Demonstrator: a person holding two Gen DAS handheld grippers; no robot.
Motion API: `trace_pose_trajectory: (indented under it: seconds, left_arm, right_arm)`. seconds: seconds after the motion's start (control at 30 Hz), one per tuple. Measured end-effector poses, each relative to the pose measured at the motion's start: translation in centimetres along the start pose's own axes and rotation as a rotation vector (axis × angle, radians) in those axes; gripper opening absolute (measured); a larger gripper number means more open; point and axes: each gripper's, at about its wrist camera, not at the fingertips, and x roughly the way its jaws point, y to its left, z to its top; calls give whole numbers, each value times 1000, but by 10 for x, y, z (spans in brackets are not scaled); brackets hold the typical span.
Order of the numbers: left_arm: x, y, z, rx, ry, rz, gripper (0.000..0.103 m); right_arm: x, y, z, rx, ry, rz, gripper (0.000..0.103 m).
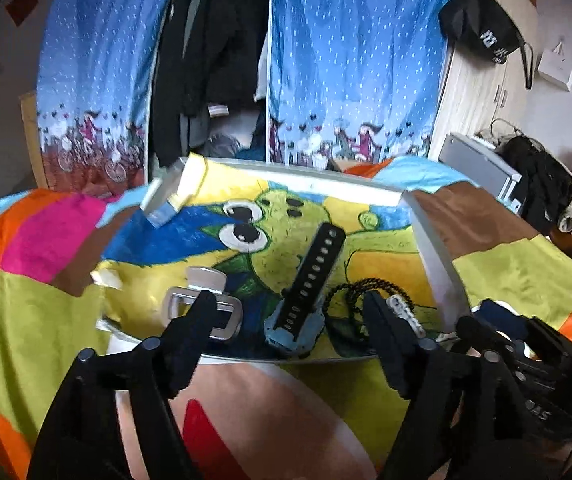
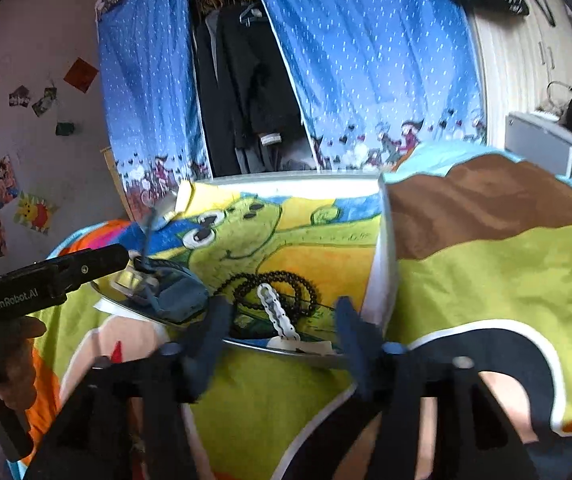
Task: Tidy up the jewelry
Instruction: 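Carry the hair clip and watch into the white tray and open both tools, then move both tools back from the tray to the remaining rings and cords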
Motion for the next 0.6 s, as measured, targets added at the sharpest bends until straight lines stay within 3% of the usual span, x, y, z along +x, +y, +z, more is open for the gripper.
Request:
trace_pose_trajectory:
  seconds: [0.13, 0.27, 0.4, 0.6]
  left_arm:
    - [-41, -2, -4, -11, -118, 40, 91]
    - [-79, -7, -11, 22, -186, 69, 91]
    - [-117, -7, -22, 45, -225, 62, 92]
    - [-166, -8, -49, 54, -256, 71, 93]
  right_arm:
    - [-34, 11, 4, -19, -54, -13, 78]
    - [-73, 26, 8, -43, -121, -9, 96]
    - [-106, 43, 5, -54, -165, 14, 103]
    - [-146, 66, -10, -65, -196, 30, 103]
